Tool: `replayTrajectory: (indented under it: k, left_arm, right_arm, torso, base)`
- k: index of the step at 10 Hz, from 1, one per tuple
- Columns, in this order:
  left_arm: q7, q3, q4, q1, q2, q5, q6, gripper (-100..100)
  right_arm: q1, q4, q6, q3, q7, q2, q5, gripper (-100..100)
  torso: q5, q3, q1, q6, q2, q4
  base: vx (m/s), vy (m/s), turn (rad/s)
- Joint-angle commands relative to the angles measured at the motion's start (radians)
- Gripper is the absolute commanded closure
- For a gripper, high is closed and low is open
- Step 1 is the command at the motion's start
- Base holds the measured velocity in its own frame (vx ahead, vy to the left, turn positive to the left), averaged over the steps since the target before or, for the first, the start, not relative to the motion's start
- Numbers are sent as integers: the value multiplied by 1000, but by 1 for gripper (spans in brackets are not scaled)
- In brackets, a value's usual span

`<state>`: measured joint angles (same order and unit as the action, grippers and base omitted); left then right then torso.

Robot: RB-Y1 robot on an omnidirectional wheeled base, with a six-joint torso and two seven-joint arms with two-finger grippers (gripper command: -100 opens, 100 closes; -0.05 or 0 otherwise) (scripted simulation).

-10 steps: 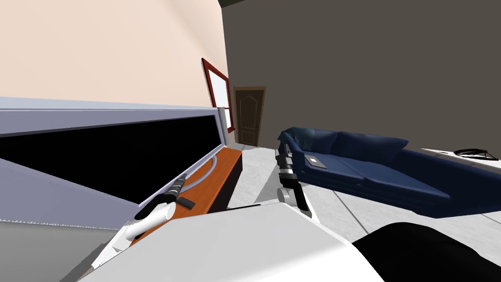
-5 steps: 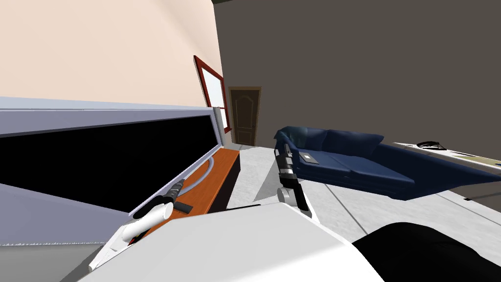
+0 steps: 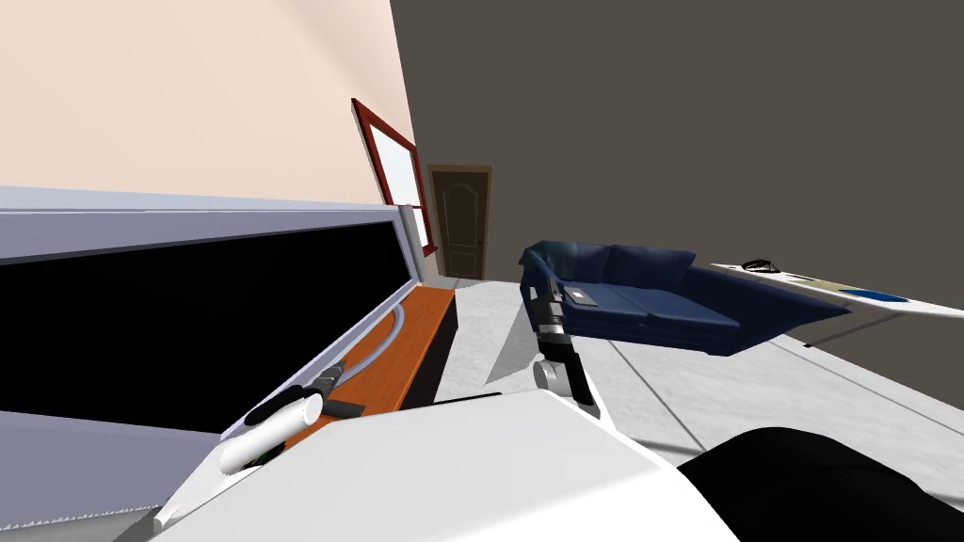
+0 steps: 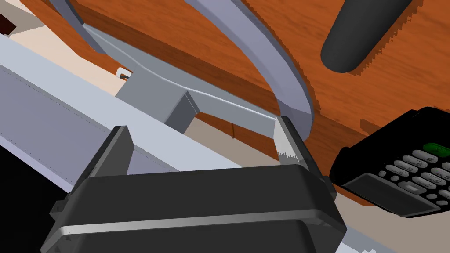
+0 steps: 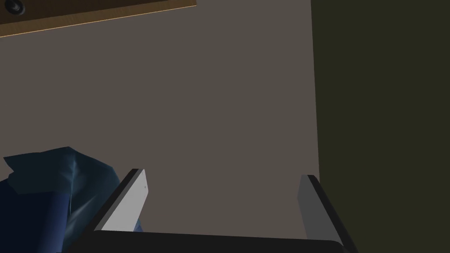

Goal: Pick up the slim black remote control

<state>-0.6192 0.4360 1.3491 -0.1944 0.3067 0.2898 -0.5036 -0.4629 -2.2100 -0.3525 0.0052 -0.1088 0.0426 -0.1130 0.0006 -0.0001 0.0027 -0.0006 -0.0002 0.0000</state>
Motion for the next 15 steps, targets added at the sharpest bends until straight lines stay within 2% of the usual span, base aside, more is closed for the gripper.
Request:
replayTrajectory:
  k: [1, 2, 3, 4, 5, 6, 7, 8, 9, 10, 11, 12, 13, 14, 15]
  left_arm:
    - [-14, 14, -3, -3, -9, -4, -49, -100]
    - [-43, 36, -52, 13, 2, 10, -76, -100]
    - [-43, 36, -56, 13, 2, 10, -94, -100]
    - [-71, 57, -96, 28, 14, 25, -134, -100]
    - [-71, 57, -109, 28, 14, 25, -138, -100]
    - [-98, 77, -151, 44, 26, 39, -178, -100]
    - [-98, 77, -160, 44, 26, 39, -181, -100]
    - [-125, 96, -209, 59, 37, 52, -216, -100]
    - [-125, 96, -211, 59, 37, 52, -222, -100]
    - [-150, 115, -259, 73, 49, 65, -258, -100]
    - [-150, 115, -259, 73, 49, 65, -261, -100]
    - [-174, 132, -295, 86, 60, 77, -299, -100]
    - [-174, 132, -305, 86, 60, 77, -299, -100]
    - [-196, 149, -338, 99, 71, 88, -334, -100]
    - [-196, 149, -350, 99, 71, 88, -334, -100]
  right_arm:
    - [0, 0, 0, 0, 0, 0, 0, 0]
    - [0, 0, 0, 0, 0, 0, 0, 0]
    - [0, 0, 0, 0, 0, 0, 0, 0]
    - [0, 0, 0, 0, 0, 0, 0, 0]
    - [0, 0, 0, 0, 0, 0, 0, 0]
    - [0, 0, 0, 0, 0, 0, 0, 0]
    - [0, 0, 0, 0, 0, 0, 0, 0]
    - [0, 0, 0, 0, 0, 0, 0, 0]
    - [0, 0, 0, 0, 0, 0, 0, 0]
    - [0, 0, 0, 0, 0, 0, 0, 0]
    - [0, 0, 0, 0, 0, 0, 0, 0]
    - [0, 0, 0, 0, 0, 0, 0, 0]
    - [0, 0, 0, 0, 0, 0, 0, 0]
    - [0, 0, 0, 0, 0, 0, 0, 0]
    - [0, 0, 0, 0, 0, 0, 0, 0]
  torso:
    - [0, 0, 0, 0, 0, 0]
    - [0, 0, -1, -1, 0, 0]
    - [0, 0, -1, 0, 0, 0]
    - [0, 0, -1, -1, -1, 0]
    - [0, 0, 0, 0, 0, 0]
    - [0, 0, 0, -1, 0, 0]
    - [0, 0, -1, 0, 0, 0]
    - [0, 0, -1, -1, 0, 0]
    - [0, 0, -1, 0, -1, 0]
    - [0, 0, -1, -1, -1, 0]
    - [0, 0, -1, 0, 0, 0]
    - [0, 0, -1, -1, 0, 0]
    - [0, 0, -1, 0, -1, 0]
    - [0, 0, -1, -1, -1, 0]
    - [0, 0, -1, -1, 0, 0]
  base:
    - [-18, 26, -107]
    - [-13, 20, -186]
    - [-13, 23, -101]
    - [-18, 28, -175]
    - [-18, 28, -94]
    - [-17, 21, -171]
    - [-17, 23, -90]
    - [-16, 25, -147]
    - [-14, 22, -106]
    - [-19, 24, -167]
    - [-17, 23, -85]
    - [-16, 20, -149]
    - [-15, 17, -79]
    - [-21, 18, -138]
    - [-19, 19, -85]
